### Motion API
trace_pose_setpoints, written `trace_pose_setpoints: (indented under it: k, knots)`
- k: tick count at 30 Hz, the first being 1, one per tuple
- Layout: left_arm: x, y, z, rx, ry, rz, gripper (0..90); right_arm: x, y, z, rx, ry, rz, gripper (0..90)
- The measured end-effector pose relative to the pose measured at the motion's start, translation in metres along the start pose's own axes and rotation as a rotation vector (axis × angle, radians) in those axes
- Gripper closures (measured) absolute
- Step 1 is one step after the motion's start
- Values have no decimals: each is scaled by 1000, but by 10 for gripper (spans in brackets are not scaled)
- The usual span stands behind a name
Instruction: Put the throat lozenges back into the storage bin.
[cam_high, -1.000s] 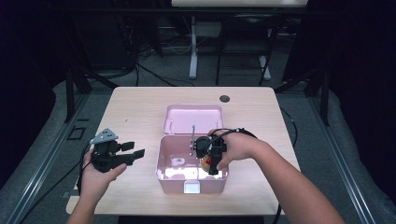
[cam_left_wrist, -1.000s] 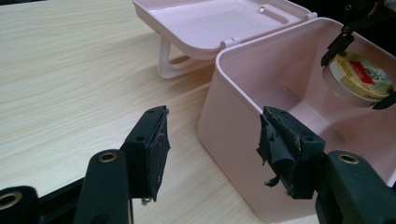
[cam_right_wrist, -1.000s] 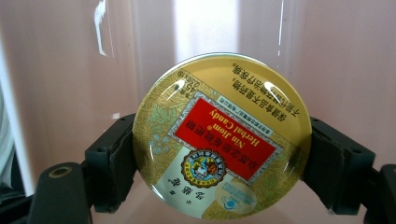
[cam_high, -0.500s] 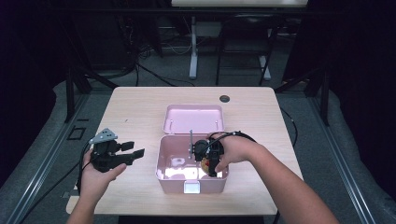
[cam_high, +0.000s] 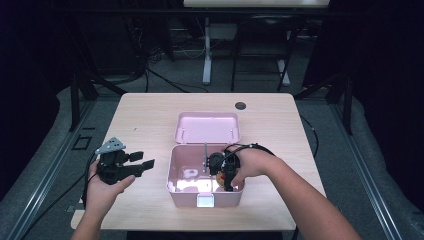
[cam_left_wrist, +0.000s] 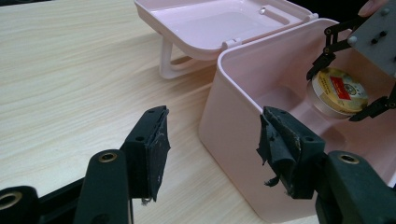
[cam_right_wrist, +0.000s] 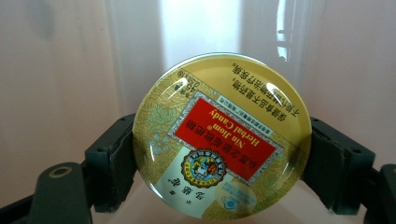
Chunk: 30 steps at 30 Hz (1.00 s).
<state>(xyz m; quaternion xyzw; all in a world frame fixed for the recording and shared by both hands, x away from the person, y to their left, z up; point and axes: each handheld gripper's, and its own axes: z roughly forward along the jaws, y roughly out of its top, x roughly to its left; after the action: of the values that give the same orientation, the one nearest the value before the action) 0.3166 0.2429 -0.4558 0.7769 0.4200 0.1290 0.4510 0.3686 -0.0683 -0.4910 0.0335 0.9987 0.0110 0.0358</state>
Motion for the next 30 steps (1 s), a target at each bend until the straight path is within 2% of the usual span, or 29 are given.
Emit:
trace_pose_setpoints:
  k: [8,15,30]
  knots:
    - [0,0,1,6,-3,3,421,0,2,4,3,2,-15,198]
    - [0,0,1,11,-2,3,420,1,-1,13,-18,20,-7,198]
    - [1,-1,2,11,-4,-1,420,-2,-1,18,-19,12,-22,198]
